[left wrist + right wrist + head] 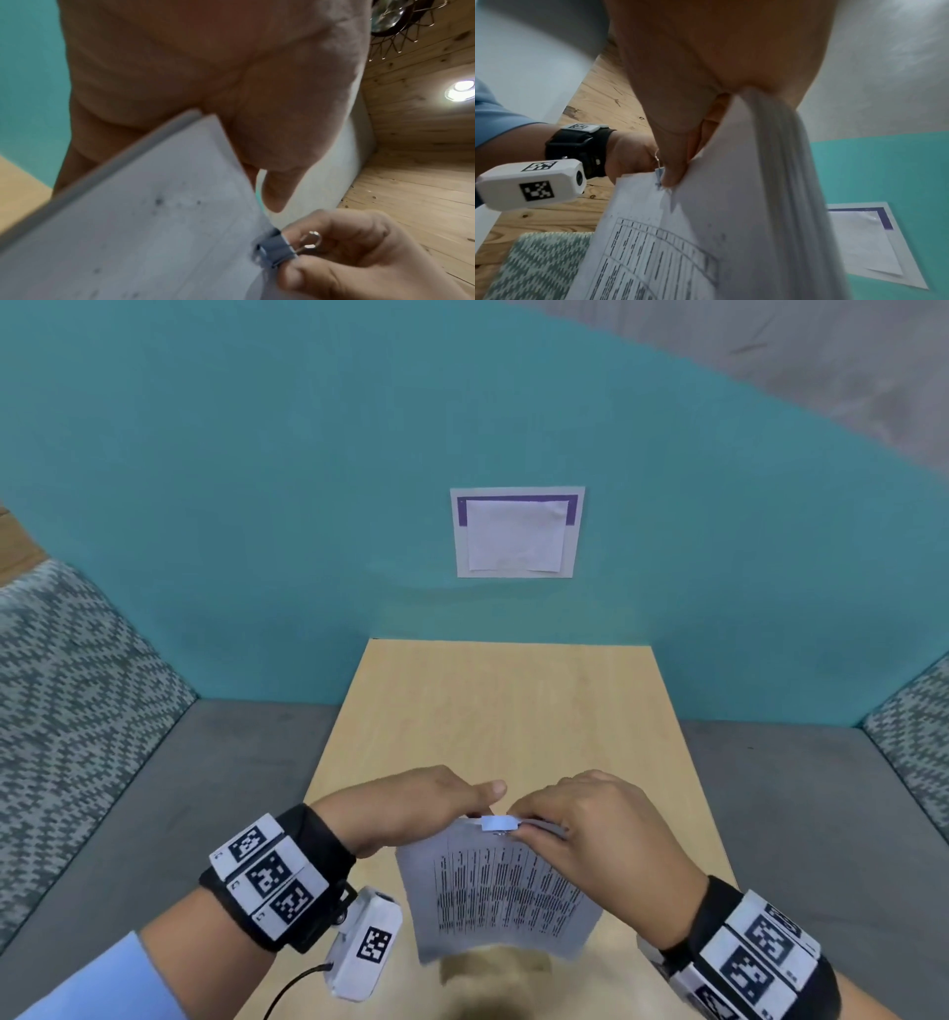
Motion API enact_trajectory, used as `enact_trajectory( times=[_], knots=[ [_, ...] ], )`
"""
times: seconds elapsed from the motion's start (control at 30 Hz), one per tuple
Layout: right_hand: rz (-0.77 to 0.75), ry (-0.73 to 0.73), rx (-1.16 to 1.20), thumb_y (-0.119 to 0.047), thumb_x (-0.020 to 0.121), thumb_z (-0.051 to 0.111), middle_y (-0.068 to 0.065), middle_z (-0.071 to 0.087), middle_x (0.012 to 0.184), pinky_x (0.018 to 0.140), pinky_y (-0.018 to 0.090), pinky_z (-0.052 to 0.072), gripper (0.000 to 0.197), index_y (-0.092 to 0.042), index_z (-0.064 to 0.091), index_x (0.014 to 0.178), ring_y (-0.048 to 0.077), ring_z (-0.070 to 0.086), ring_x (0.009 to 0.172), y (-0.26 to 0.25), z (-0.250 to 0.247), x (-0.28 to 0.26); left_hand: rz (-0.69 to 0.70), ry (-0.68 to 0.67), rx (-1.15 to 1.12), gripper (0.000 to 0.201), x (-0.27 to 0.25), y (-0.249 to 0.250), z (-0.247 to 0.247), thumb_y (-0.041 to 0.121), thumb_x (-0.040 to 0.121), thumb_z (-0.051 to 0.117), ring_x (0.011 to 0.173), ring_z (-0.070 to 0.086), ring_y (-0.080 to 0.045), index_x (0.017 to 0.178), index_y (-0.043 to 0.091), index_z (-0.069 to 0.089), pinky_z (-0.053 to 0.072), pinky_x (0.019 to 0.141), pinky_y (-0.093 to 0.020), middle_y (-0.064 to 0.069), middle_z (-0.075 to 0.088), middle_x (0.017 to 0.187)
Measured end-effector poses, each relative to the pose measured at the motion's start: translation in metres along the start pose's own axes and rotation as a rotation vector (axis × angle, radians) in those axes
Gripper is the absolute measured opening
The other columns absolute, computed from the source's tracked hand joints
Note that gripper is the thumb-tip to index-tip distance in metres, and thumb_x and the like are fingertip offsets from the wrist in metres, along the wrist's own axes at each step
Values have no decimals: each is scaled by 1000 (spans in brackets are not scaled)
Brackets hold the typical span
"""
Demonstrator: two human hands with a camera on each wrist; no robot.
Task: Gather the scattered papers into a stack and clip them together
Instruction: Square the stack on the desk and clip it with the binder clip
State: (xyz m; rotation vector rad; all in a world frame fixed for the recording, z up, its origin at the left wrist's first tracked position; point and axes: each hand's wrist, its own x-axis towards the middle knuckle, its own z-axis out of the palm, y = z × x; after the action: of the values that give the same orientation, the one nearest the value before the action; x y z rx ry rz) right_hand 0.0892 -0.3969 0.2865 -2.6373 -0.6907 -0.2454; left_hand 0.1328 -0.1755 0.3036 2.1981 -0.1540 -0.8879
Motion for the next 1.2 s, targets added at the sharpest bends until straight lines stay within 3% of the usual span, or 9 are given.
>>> enact_trajectory(
  times=[0.27, 0.37, 0.47, 0.57, 0.67, 0.8, 0.97, 1.1, 1.2],
  knots=[
    [103, -178, 32, -54, 94, 59, -17, 79, 91, 68, 24, 46, 24, -43, 77, 106, 5, 68, 85, 2, -7, 11, 221, 99, 144, 32, 0, -15, 10, 62, 86, 77, 62, 42, -11, 94, 32, 84, 30, 61, -31, 1, 58, 67],
    [120, -200, 45, -54, 94, 63, -16, 79, 90, 70, 25, 52, 23, -42, 77, 107, 4, 69, 84, 2, -8, 13, 268, 162, 227, 24, 1, -15, 15, 54, 86, 79, 60, 48, -7, 94, 32, 83, 36, 60, -31, -5, 73, 75],
    [159, -227, 100, -54, 91, 67, -18, 80, 90, 75, 27, 56, 22, -41, 78, 104, 1, 70, 85, 4, -15, 15, 318, 229, 232, 27, -7, -21, 10, 53, 82, 84, 76, 66, -3, 102, 36, 80, 51, 70, -28, 11, 78, 88],
    [205, -182, 284, -48, 87, 78, -22, 80, 85, 77, 27, 59, 15, -37, 82, 95, -4, 72, 82, 14, -28, 17, 335, 246, -83, 40, -16, -44, 2, 36, 78, 94, 98, 75, -11, 113, 34, 75, 61, 86, -28, 7, 80, 107],
    [264, -135, 465, -35, 81, 87, -19, 80, 80, 72, 16, 55, 7, -30, 85, 86, -2, 73, 77, 25, -45, 24, 278, 96, -483, 39, -16, -73, 23, 14, 91, 83, 117, 76, -22, 128, 17, 72, 60, 104, -44, -2, 80, 125],
    [306, -125, 677, -36, 74, 90, -5, 83, 80, 74, 21, 53, 15, -27, 86, 86, 4, 71, 74, 42, -63, 33, 234, 104, -524, 25, -5, -91, 54, 24, 102, 68, 114, 77, -27, 121, 13, 79, 58, 105, -51, -7, 81, 121],
    [576, -171, 1216, -47, 80, 83, 15, 77, 123, 91, 44, 62, 60, -10, 72, 125, 33, 76, 106, 102, -37, -2, 268, 295, -641, 30, 17, -80, 42, 32, 98, 70, 122, 73, -24, 124, 18, 77, 54, 111, -46, -3, 80, 126],
    [703, -331, 1312, -11, 92, 70, 13, 77, 126, 91, 47, 62, 40, -10, 67, 132, 32, 76, 110, 87, 37, -28, 247, 326, -783, 32, 46, -76, 26, 27, 100, 70, 127, 69, -9, 132, 20, 70, 48, 113, -32, 6, 77, 131],
    [791, -207, 1320, -7, 98, 67, 11, 77, 126, 97, 55, 59, 33, -10, 69, 130, 33, 74, 115, 84, 82, -32, 167, 264, -900, 41, 70, -95, 26, 30, 101, 72, 129, 68, -9, 140, 20, 64, 52, 111, -34, 7, 74, 136]
  ],
)
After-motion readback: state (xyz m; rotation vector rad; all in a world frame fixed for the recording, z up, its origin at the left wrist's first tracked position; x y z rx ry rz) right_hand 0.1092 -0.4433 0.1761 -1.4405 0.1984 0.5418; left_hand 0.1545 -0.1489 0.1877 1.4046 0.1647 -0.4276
